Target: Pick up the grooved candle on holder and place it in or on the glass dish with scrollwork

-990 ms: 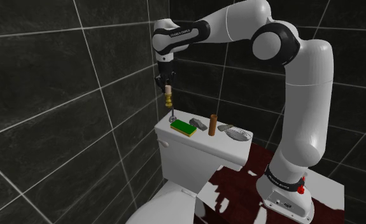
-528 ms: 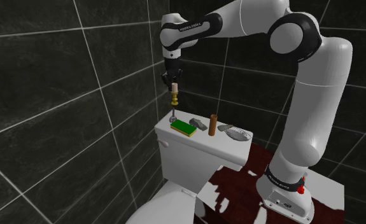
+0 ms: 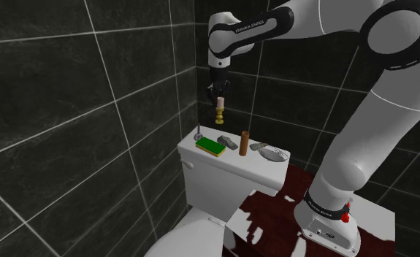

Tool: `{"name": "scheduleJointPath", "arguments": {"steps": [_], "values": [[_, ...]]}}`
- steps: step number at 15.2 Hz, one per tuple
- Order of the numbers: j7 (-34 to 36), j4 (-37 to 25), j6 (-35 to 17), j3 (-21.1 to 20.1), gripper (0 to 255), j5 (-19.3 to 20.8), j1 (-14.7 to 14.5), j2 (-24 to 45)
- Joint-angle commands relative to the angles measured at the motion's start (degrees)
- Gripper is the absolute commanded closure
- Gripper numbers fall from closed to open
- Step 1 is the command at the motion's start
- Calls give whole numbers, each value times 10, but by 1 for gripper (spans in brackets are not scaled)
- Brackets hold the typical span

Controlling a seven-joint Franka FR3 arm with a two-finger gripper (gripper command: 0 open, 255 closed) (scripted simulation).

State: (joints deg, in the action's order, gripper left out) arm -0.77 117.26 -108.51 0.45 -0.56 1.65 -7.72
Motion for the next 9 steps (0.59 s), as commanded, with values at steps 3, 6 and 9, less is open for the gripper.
{"name": "scheduleJointPath", "arguments": {"steps": [3, 6, 9], "values": [[-11, 87, 5, 7, 255, 3, 5, -91], [-21, 144, 16, 14, 255, 8, 11, -159], [-32, 195, 34, 22, 255, 14, 18, -229]]}}
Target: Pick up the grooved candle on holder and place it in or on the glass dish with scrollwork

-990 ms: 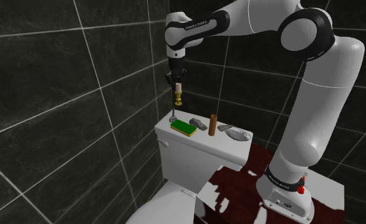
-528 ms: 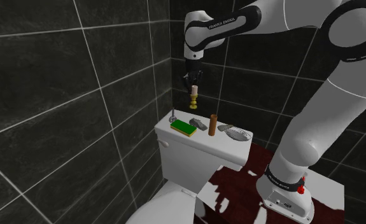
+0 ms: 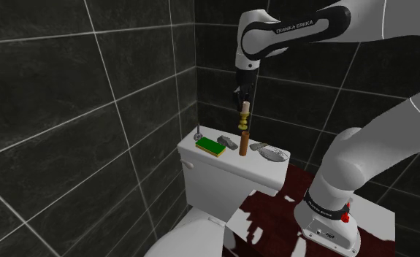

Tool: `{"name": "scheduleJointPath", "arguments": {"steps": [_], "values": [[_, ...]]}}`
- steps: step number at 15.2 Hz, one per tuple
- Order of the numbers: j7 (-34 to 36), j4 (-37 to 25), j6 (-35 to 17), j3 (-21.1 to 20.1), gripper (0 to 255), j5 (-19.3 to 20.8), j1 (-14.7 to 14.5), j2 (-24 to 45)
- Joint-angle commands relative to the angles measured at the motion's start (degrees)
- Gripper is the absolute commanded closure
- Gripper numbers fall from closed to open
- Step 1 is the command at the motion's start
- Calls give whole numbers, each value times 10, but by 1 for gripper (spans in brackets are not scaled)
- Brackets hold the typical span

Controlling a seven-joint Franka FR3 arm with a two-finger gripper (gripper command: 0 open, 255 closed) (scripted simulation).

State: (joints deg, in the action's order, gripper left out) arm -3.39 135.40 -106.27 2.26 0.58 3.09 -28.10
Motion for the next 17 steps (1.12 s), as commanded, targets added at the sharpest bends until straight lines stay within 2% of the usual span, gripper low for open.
{"name": "scheduleJointPath", "arguments": {"steps": [1, 6, 9, 17], "values": [[-10, 29, 19, 7, 255, 6, 6, -48], [-31, 98, 70, 24, 255, 23, 22, -168], [-50, 136, 118, 38, 255, 38, 36, -254], [-50, 200, 59, 42, 255, 43, 39, -260]]}}
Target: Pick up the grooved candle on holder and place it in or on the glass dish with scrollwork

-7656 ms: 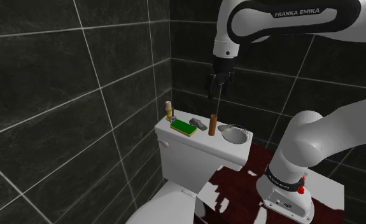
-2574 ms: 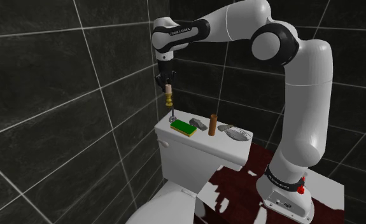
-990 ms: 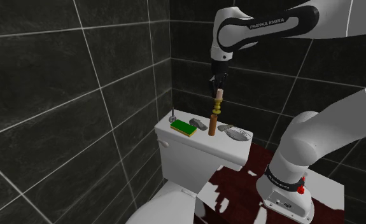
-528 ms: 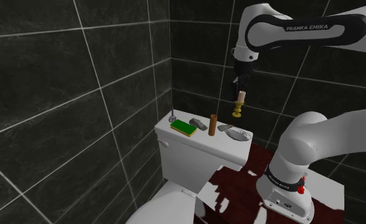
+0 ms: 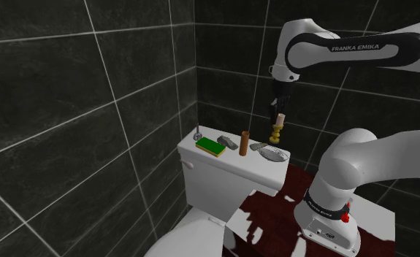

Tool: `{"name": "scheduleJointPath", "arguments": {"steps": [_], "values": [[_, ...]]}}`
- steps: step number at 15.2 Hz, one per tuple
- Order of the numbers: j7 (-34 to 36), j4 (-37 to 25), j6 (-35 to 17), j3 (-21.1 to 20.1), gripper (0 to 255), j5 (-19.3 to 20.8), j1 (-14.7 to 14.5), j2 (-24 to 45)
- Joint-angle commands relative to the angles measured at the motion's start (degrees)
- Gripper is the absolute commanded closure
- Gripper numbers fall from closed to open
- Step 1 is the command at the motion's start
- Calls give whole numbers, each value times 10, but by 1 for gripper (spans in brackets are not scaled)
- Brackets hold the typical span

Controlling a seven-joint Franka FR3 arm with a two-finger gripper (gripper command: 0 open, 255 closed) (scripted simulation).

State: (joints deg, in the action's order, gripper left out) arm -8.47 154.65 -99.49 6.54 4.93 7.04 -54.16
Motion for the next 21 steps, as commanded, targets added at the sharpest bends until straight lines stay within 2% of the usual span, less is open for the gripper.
{"name": "scheduleJointPath", "arguments": {"steps": [1, 12, 20, 21], "values": [[1, 15, -16, 0, 255, 1, 0, 1], [1, 95, -108, 9, 255, 9, 4, 13], [1, 97, -111, 9, 255, 10, 5, 14], [1, 97, -111, 9, 0, 10, 5, 14]]}}
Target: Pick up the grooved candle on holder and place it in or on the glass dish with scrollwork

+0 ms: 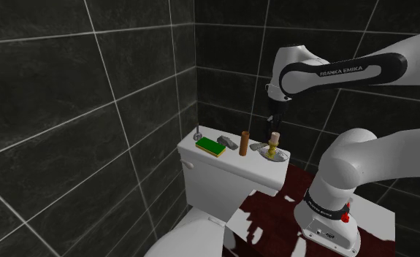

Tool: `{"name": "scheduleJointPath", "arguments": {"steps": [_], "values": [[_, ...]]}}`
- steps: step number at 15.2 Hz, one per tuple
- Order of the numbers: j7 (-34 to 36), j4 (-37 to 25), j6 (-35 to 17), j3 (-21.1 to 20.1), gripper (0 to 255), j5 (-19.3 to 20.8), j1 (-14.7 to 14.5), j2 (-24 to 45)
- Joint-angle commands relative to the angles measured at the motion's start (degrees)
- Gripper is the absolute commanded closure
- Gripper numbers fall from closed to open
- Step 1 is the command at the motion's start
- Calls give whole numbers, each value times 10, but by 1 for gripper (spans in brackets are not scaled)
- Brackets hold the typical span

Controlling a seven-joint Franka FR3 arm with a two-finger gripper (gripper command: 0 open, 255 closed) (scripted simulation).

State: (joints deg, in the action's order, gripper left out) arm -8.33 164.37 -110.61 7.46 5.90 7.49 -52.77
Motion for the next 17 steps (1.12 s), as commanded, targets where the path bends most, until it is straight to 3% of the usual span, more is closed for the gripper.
{"name": "scheduleJointPath", "arguments": {"steps": [1, 5, 9, 17], "values": [[0, 0, 0, 0, 0, 0, 0, 0], [0, 0, 0, 0, 0, 0, 0, 0], [-1, -68, 78, -7, 0, -7, -4, -10], [-1, -68, 78, -7, 0, -7, -4, -10]]}}
